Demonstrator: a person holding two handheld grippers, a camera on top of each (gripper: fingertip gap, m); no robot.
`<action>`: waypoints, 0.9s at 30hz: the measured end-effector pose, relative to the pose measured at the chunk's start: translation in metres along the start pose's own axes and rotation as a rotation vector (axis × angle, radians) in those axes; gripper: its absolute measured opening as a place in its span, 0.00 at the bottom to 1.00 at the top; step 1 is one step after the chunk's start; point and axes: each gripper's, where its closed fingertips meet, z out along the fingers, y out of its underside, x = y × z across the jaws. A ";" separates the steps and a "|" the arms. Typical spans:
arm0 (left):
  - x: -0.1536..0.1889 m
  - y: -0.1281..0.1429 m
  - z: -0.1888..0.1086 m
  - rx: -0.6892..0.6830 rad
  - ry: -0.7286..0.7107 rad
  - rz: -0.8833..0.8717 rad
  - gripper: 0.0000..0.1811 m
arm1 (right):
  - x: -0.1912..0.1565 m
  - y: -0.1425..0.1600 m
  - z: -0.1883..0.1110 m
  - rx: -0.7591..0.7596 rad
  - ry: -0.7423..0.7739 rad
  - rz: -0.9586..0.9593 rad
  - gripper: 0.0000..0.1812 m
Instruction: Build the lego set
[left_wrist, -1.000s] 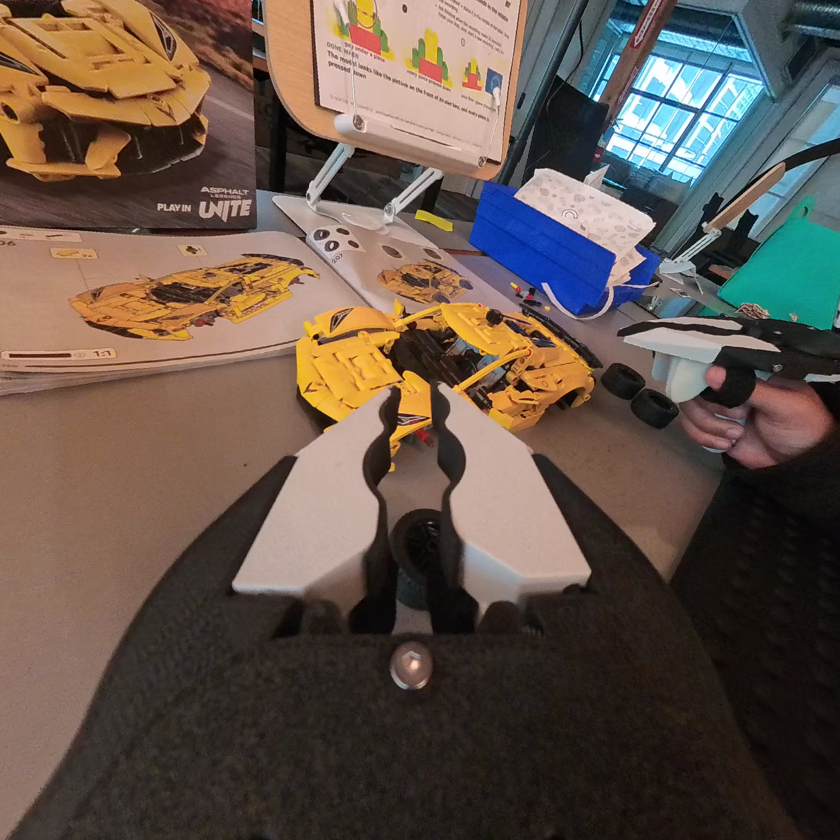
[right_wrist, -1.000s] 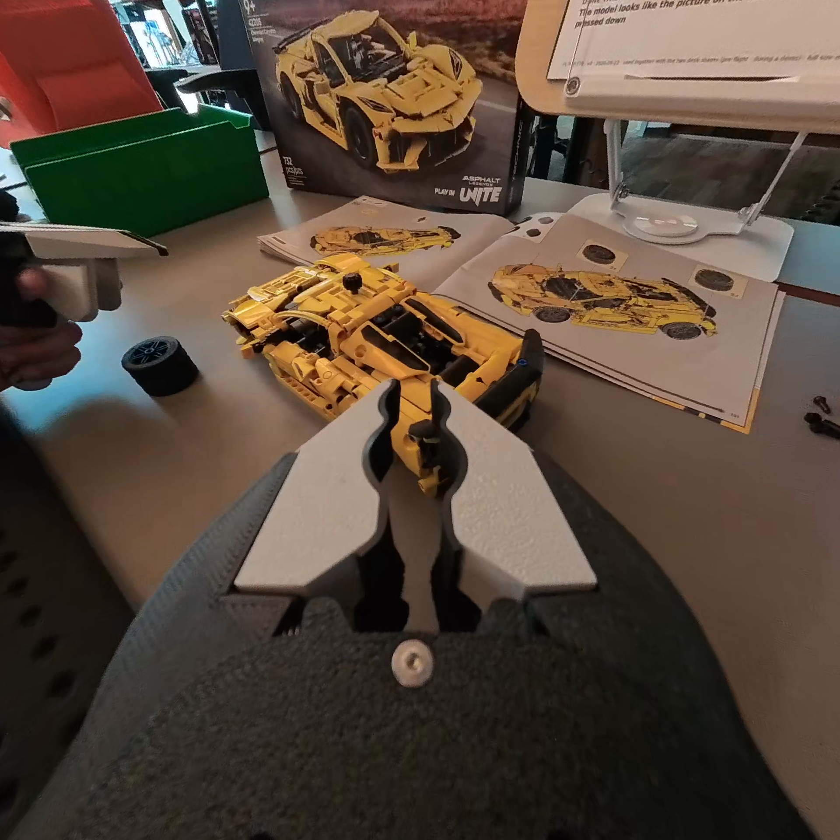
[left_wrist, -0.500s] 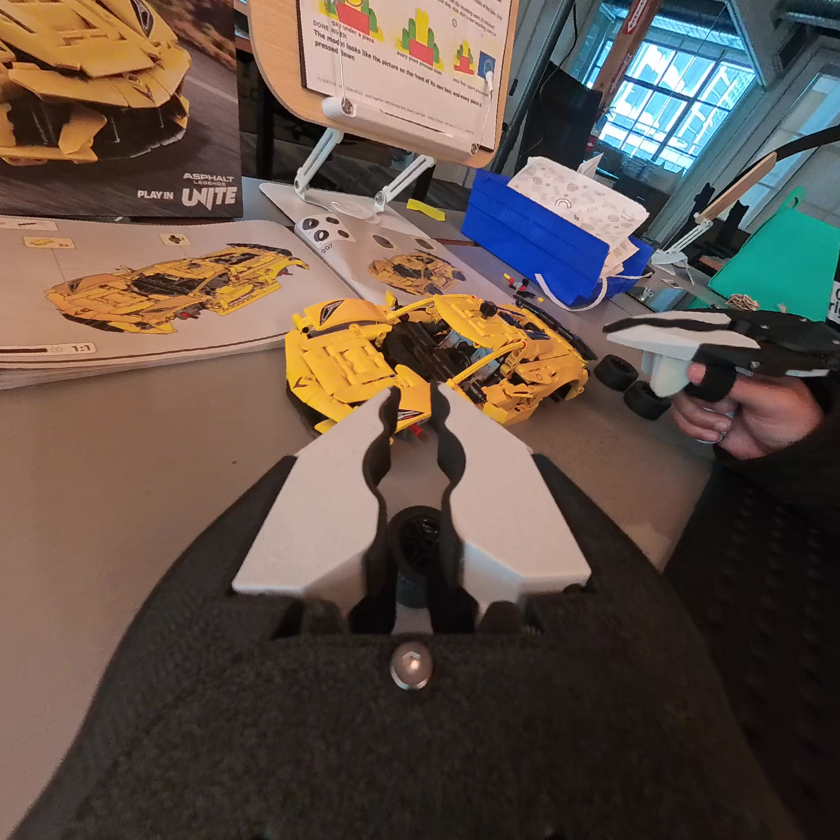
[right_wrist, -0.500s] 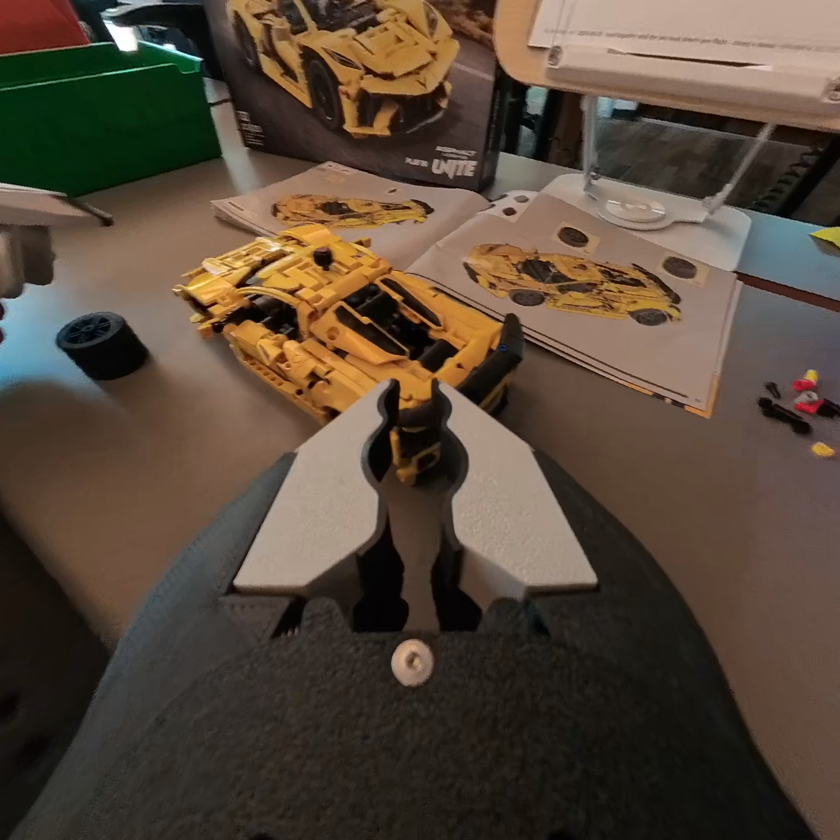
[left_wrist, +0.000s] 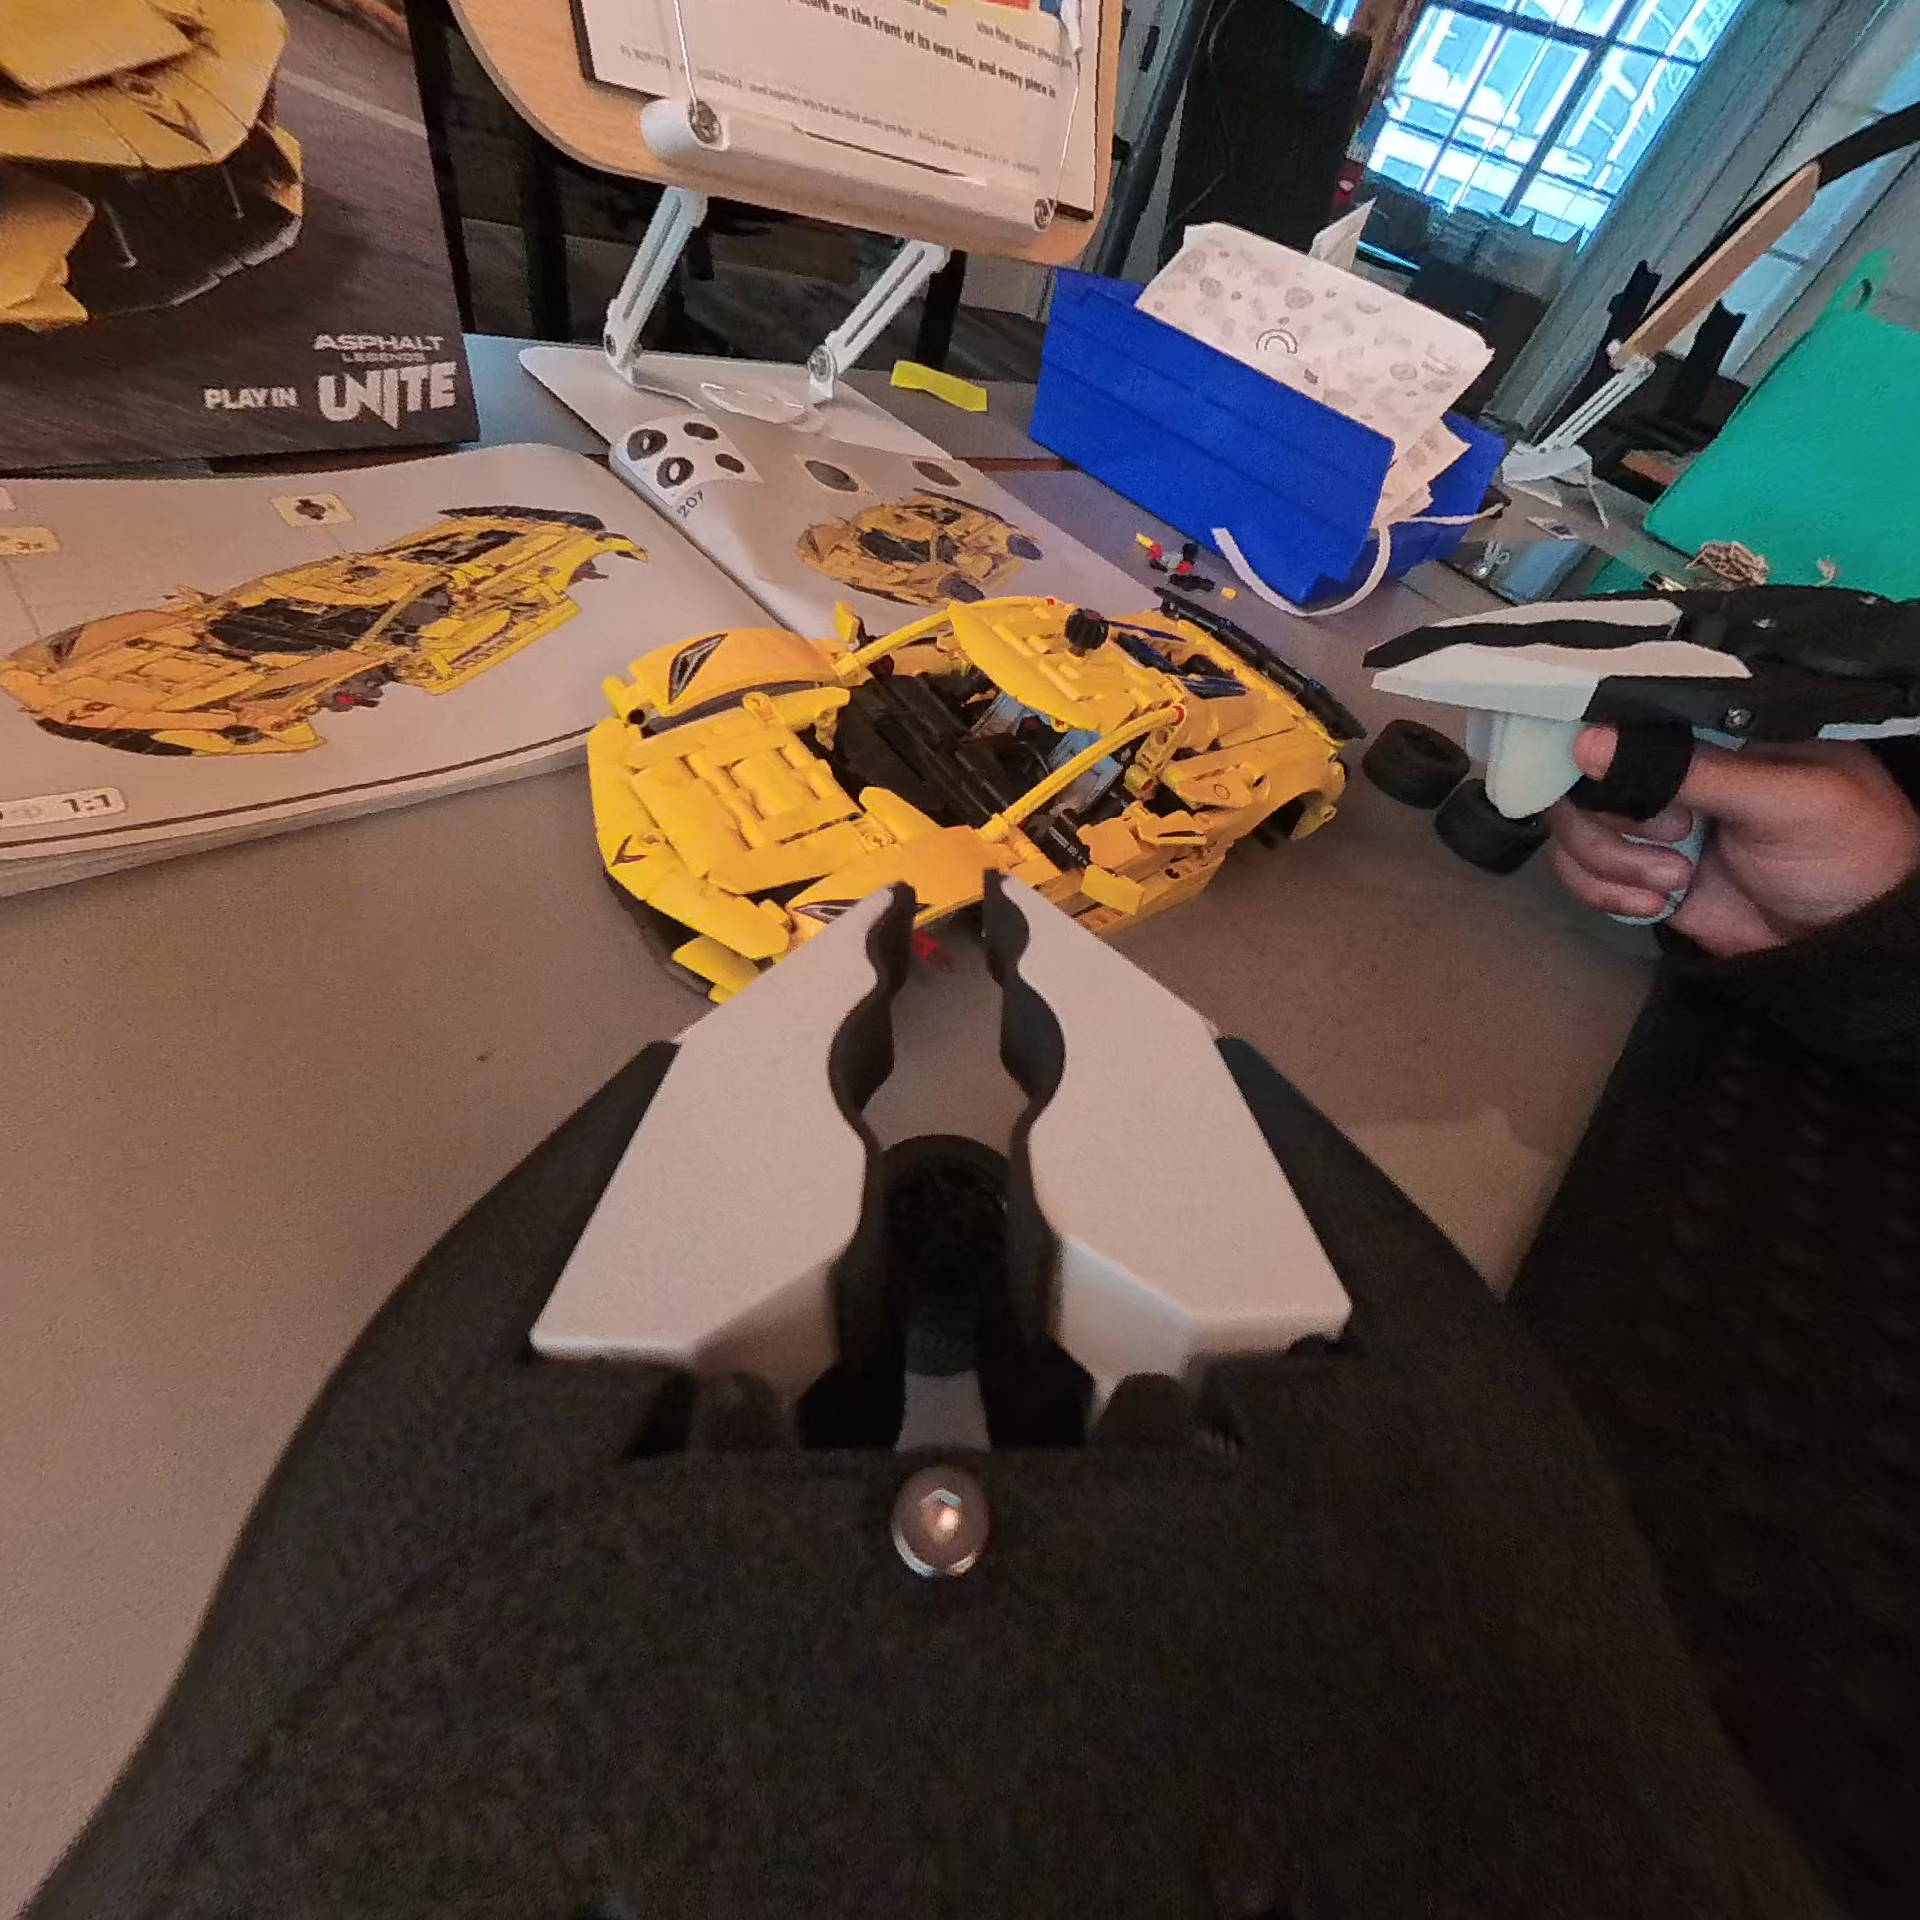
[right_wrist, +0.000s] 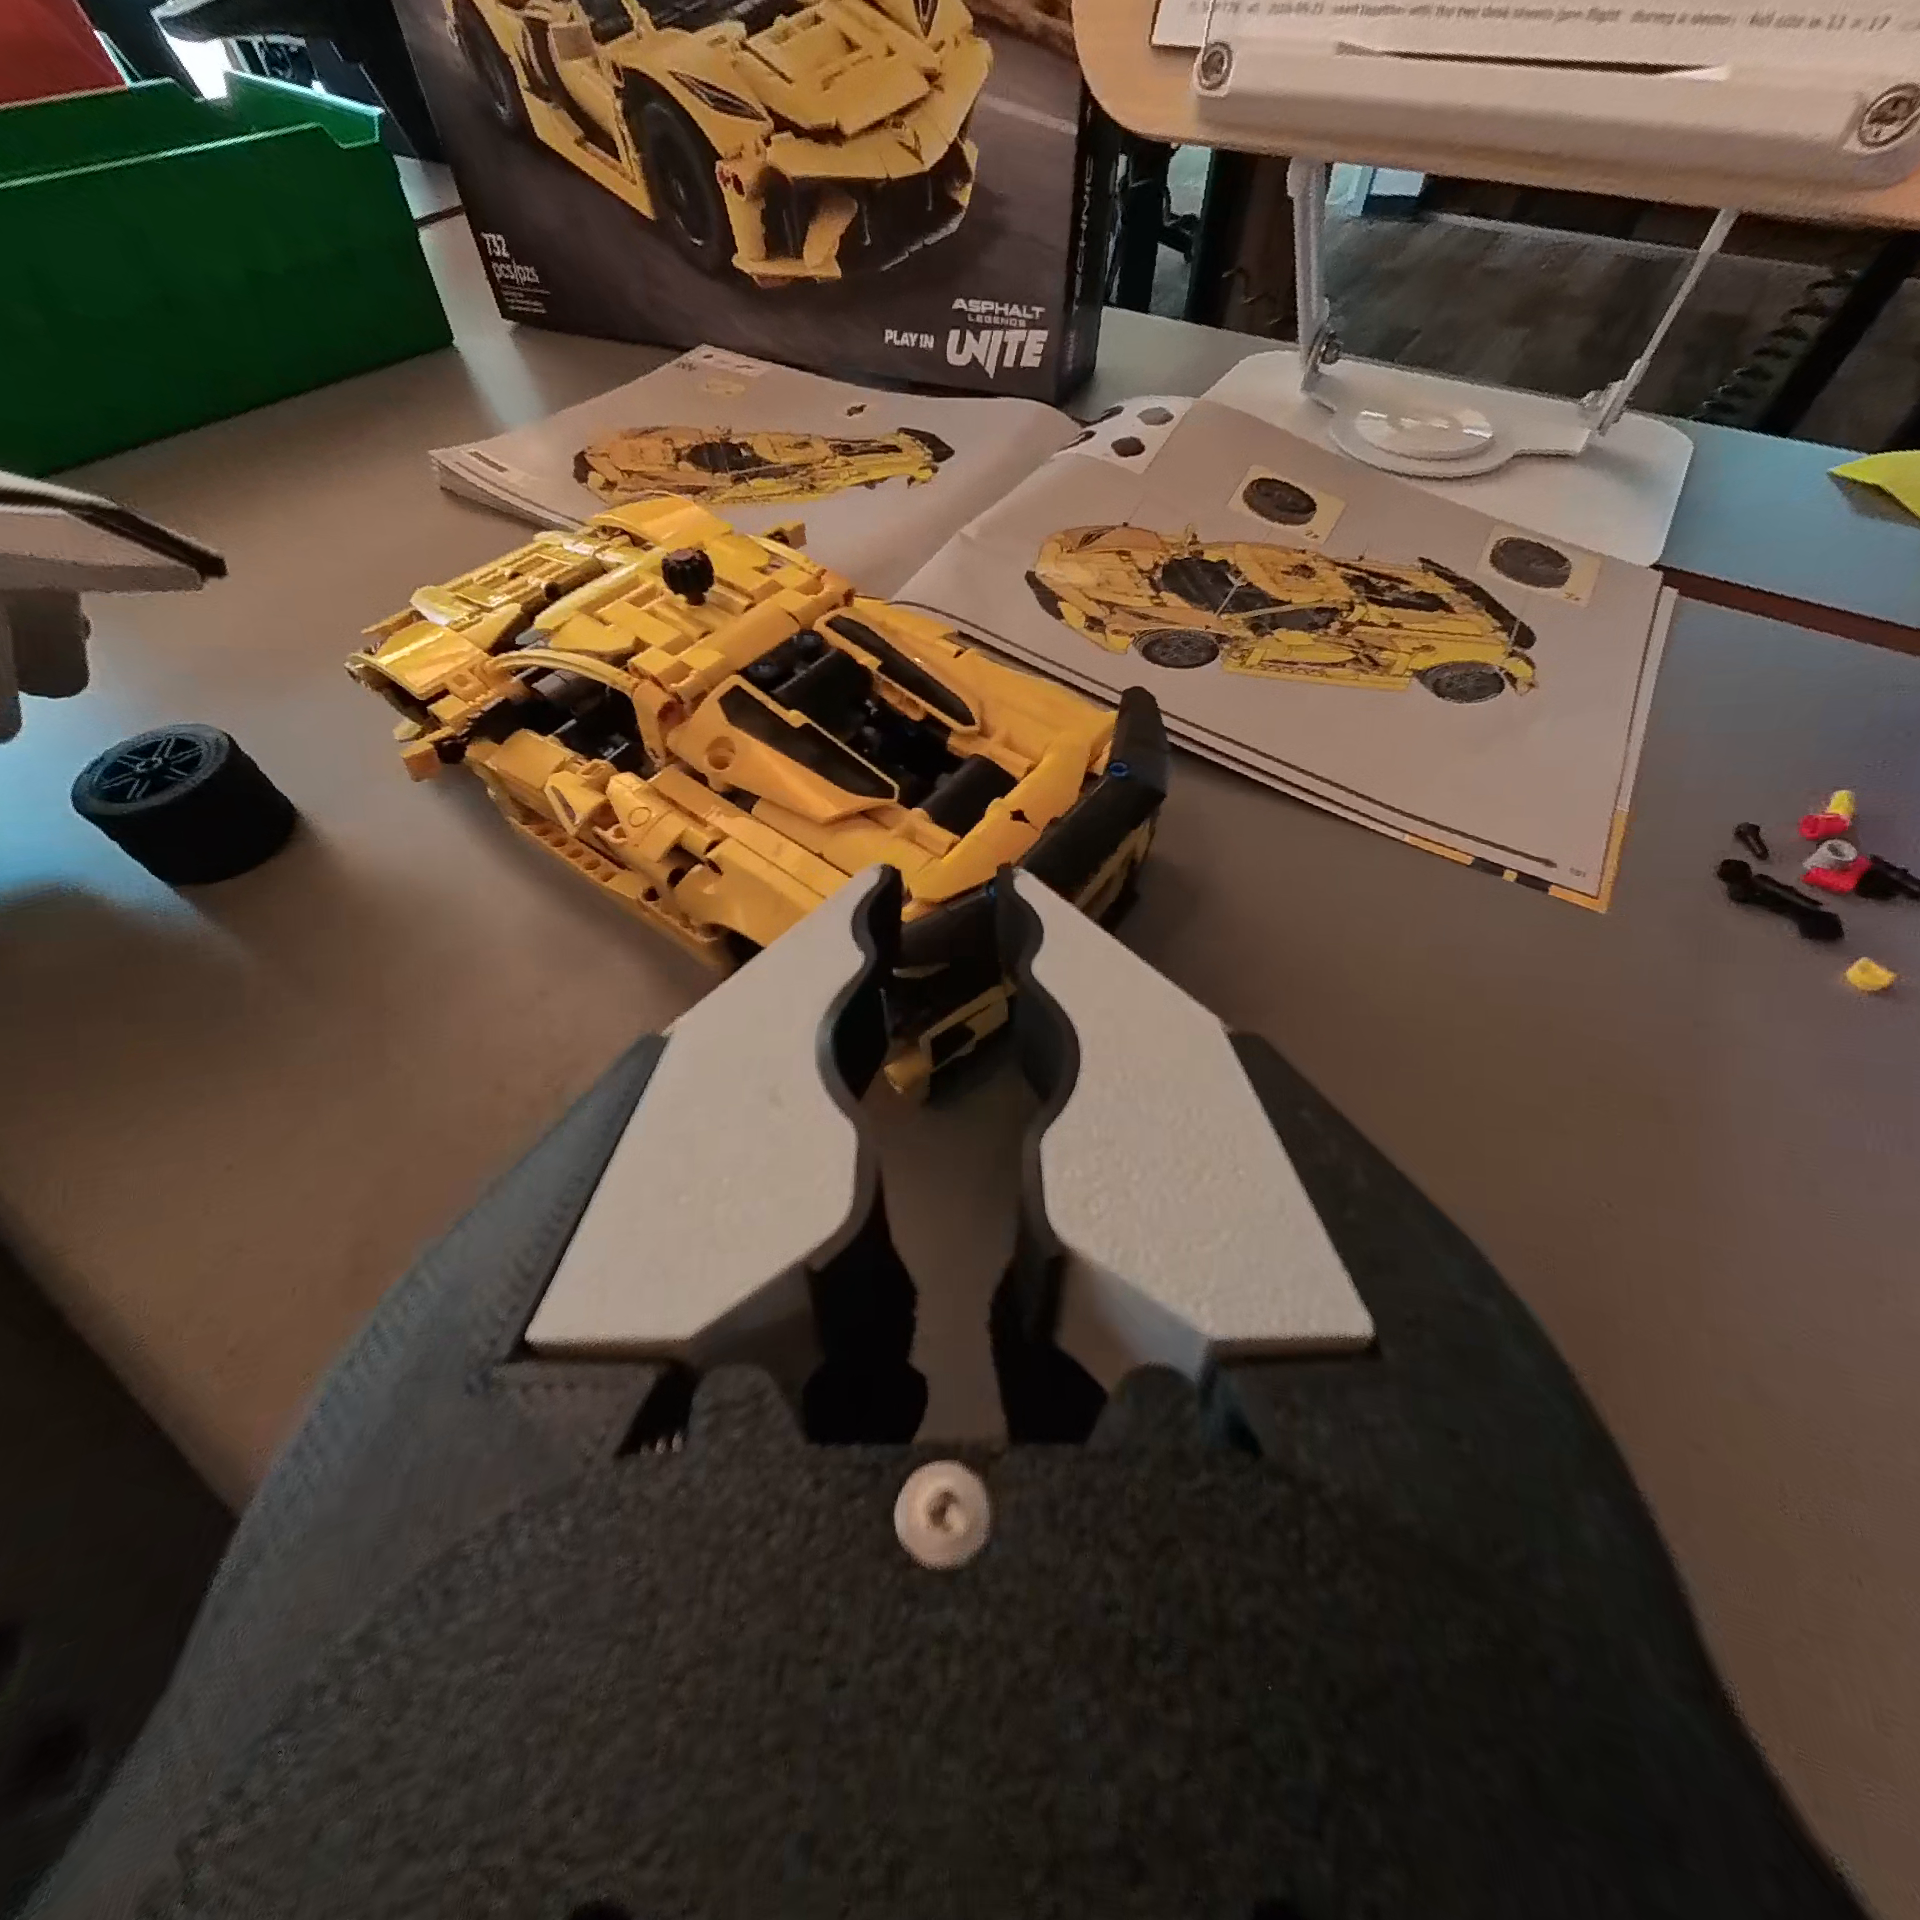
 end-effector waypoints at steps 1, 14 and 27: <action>0.001 0.001 0.001 -0.004 0.003 0.007 0.08 | 0.001 -0.001 -0.001 0.004 0.000 0.012 0.10; -0.004 -0.110 0.098 -0.253 0.094 0.227 0.15 | 0.158 -0.028 0.052 -0.472 -0.095 0.447 0.35; -0.063 -0.010 0.222 -0.811 0.187 0.208 0.05 | 0.165 0.027 0.077 -0.707 -0.060 0.465 0.35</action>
